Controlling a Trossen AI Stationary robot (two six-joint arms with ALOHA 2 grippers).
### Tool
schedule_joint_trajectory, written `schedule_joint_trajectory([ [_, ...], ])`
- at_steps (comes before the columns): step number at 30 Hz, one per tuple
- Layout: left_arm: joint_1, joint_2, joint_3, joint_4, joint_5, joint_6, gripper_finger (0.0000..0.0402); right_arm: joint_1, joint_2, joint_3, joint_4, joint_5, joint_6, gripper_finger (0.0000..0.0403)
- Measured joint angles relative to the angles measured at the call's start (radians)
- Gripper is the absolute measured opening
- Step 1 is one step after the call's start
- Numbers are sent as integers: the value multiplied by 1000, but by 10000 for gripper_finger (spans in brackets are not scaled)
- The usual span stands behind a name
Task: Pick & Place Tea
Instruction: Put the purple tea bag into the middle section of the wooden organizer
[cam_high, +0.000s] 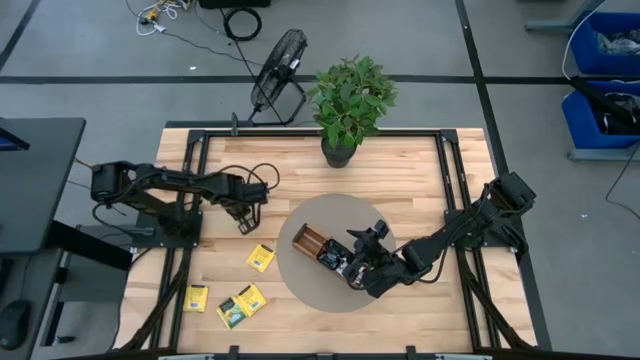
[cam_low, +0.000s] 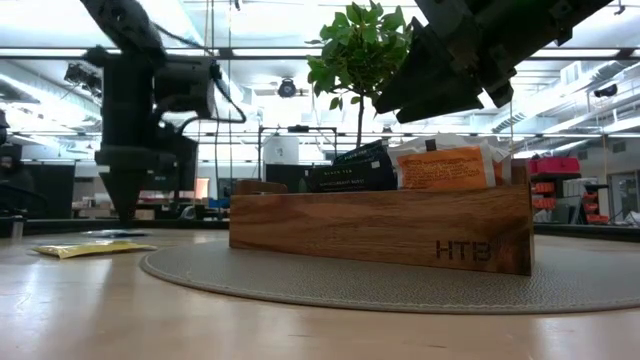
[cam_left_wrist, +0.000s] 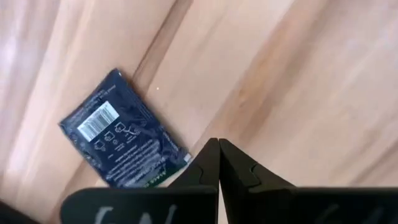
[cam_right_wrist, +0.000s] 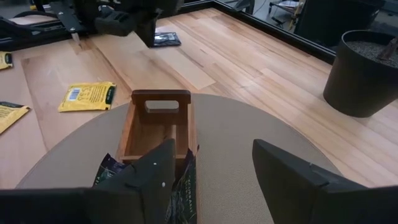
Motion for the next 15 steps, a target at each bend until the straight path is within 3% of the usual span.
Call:
schedule_joint_trajectory([
  [9,-57,-2,66,-66,-80,-52,3,-3,0,0,0,-9,0,224],
  [11,-38,-1,60,-62,-138,-103,15,-3,0,0,0,-10,0,224],
  [15,4,0,34,-62,-124,-140,68,-3,0,0,0,-10,1,224],
])
